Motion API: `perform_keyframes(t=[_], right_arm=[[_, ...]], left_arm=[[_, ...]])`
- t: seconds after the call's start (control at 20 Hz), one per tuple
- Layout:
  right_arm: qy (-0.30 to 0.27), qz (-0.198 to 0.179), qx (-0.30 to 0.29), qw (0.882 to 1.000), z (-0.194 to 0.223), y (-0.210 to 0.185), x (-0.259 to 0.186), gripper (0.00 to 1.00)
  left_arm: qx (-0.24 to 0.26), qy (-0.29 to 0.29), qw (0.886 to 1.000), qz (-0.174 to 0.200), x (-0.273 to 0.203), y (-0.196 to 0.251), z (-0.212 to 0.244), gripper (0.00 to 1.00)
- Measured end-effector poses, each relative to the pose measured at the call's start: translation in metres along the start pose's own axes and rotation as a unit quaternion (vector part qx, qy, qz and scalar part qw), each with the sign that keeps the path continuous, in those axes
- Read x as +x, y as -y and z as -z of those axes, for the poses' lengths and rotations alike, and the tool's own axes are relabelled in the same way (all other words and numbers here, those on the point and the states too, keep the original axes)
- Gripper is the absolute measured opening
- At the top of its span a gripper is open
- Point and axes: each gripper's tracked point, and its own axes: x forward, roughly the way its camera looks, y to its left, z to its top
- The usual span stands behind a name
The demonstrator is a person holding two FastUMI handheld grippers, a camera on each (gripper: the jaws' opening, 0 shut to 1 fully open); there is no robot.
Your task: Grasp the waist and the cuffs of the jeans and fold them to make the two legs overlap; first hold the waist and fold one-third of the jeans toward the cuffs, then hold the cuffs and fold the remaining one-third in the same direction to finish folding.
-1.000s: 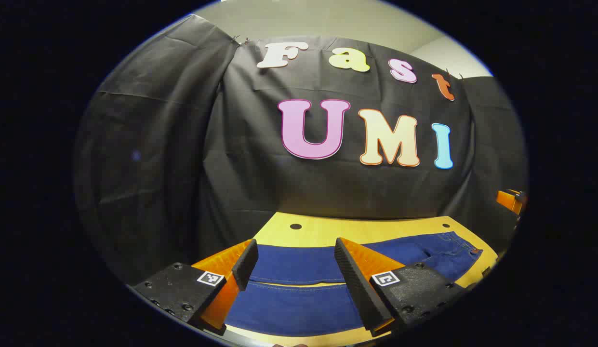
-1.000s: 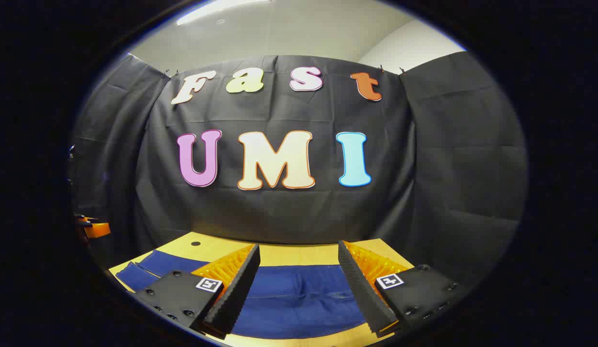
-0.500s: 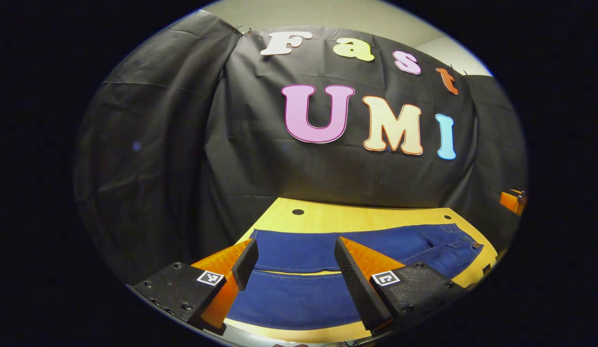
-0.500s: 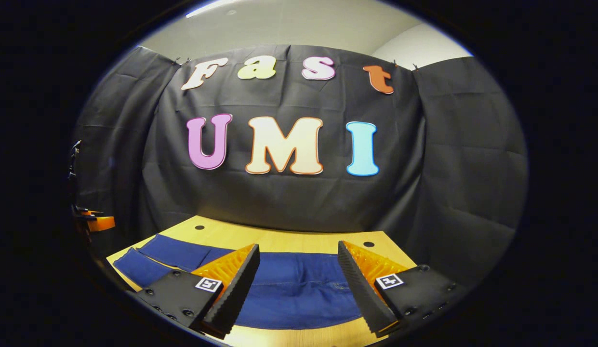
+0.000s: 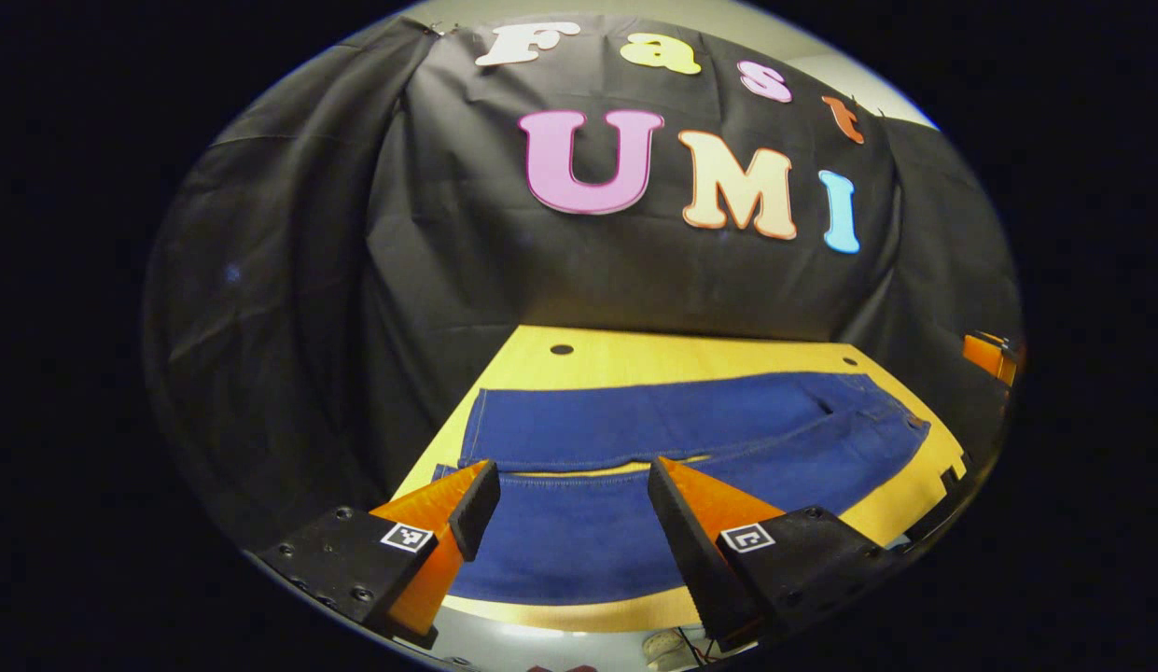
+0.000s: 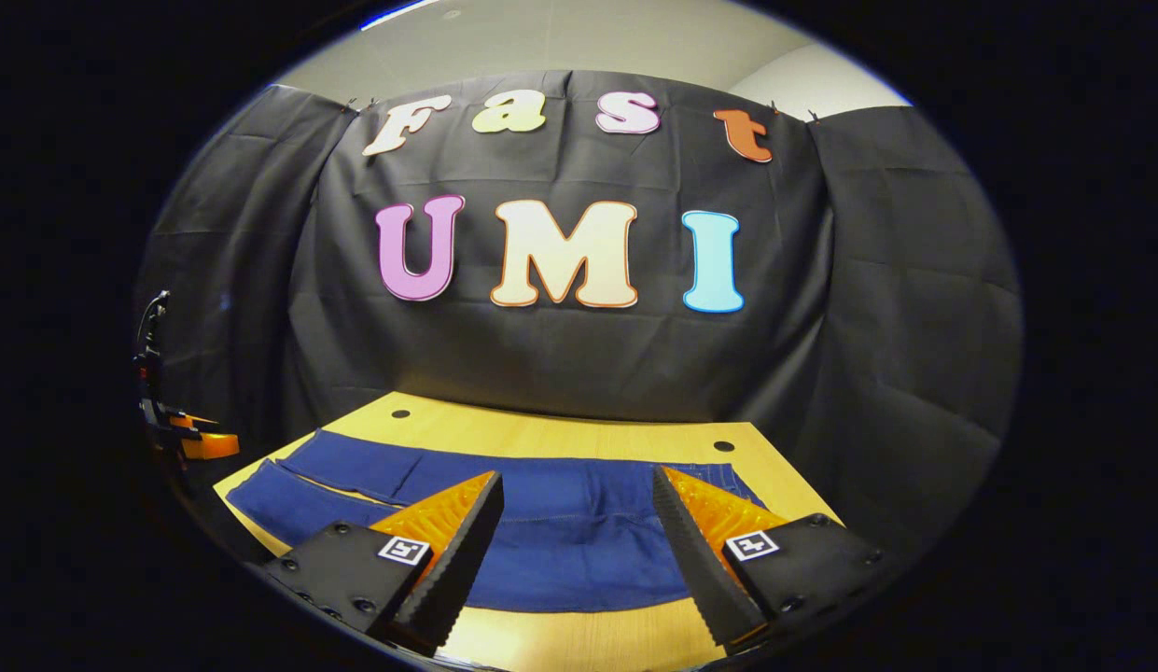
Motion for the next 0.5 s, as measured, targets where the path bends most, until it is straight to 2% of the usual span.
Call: perform_keyframes(t=[0.1, 0.25, 0.35, 0.5], right_arm=[[-0.01, -0.006, -0.004, 1.0, 0.007, -0.002, -0.005, 0.99], [-0.02, -0.01, -0.017, 1.0, 0.016, 0.0, -0.014, 0.99], [-0.026, -0.013, -0.016, 0.999, 0.02, 0.0, -0.017, 0.99], [-0.037, -0.014, -0.012, 0.999, 0.031, 0.001, -0.022, 0.99]], left_arm=[[0.003, -0.032, 0.999, 0.039, 0.001, 0.006, 0.021, 0.95], [0.016, -0.097, 0.99, 0.102, 0.001, 0.014, 0.058, 0.96], [0.04, -0.142, 0.981, 0.125, 0.001, 0.009, 0.079, 0.96], [0.108, -0.186, 0.966, 0.144, -0.004, -0.009, 0.101, 0.96]])
